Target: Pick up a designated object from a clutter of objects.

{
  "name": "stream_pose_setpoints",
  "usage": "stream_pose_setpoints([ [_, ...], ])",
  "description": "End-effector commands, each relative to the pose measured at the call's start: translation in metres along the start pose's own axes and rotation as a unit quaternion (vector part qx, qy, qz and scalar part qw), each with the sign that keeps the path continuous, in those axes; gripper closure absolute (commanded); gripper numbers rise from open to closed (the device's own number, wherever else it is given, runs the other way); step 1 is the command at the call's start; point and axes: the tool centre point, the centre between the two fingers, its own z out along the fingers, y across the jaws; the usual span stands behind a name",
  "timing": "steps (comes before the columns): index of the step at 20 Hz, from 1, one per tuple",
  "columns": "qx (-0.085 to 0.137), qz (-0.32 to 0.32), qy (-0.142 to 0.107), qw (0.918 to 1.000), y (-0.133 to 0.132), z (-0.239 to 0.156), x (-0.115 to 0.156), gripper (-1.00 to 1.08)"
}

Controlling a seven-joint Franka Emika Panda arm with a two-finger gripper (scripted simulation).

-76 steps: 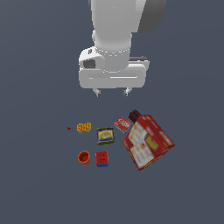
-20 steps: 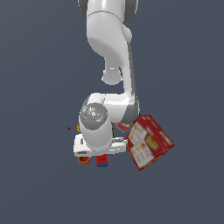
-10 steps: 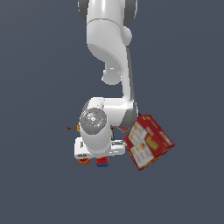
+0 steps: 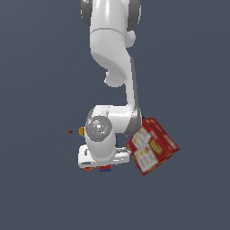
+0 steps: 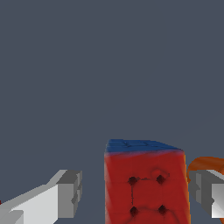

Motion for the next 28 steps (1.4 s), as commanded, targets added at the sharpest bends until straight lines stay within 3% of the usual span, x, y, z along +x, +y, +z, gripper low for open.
stream_pose_setpoints([
  [1,0.002,0.004,-0.02,0.9998,0.003,0.031,-0.015,-0.92],
  [5,0.002,0.004,-0.02,0.9998,0.003,0.032,-0.014,-0.92],
  [6,0.002,0.004,-0.02,0.9998,0.003,0.032,-0.014,1.08],
  [15,0.002,0.004,-0.02,0.9998,0.003,0.032,-0.014,1.08],
  [16,-0.002,0.001,0.008,1.0,0.004,0.002,0.006,1.08],
  [28,-0.002,0.001,0.005,1.0,0.002,-0.033,-0.004,1.08],
])
